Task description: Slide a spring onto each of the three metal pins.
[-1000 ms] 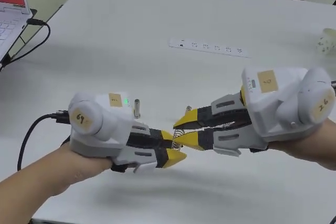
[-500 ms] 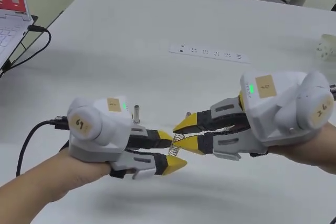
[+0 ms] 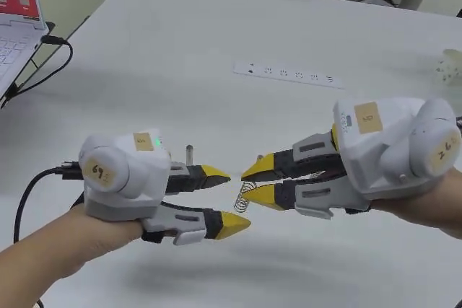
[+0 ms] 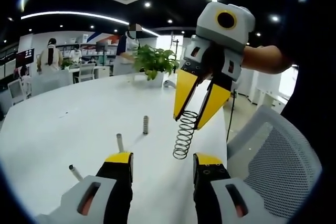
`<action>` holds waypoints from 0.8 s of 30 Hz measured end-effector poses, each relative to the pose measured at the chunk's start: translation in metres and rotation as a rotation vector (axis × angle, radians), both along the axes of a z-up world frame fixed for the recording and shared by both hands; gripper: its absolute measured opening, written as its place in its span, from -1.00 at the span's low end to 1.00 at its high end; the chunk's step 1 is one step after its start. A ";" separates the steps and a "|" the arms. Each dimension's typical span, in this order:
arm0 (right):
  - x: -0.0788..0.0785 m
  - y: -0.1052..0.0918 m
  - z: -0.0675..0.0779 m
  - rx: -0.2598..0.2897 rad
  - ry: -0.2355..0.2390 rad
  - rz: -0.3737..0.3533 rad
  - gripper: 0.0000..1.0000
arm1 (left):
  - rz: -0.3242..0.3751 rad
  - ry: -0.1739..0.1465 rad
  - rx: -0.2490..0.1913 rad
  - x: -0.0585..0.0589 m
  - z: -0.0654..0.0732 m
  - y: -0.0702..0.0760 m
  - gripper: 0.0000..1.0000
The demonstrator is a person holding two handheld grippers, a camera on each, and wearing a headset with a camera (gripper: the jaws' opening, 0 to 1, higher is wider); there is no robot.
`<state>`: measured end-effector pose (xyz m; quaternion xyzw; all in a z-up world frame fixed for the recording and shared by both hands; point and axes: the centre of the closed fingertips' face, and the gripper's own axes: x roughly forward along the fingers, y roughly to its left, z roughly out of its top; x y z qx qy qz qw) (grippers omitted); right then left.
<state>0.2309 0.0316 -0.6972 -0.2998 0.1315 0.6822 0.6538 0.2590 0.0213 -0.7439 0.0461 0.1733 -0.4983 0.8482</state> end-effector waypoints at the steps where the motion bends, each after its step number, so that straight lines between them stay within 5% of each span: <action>1: 0.000 0.000 0.000 -0.001 -0.002 -0.001 -0.86 | 0.004 -0.001 0.000 0.001 0.000 0.001 -0.16; 9: 0.002 0.000 0.001 -0.004 -0.013 -0.003 -0.86 | 0.046 -0.033 -0.023 0.006 0.007 0.008 0.12; 24: 0.008 -0.003 -0.005 -0.021 -0.028 -0.020 -0.86 | 0.136 -0.032 0.007 0.010 -0.001 0.040 0.59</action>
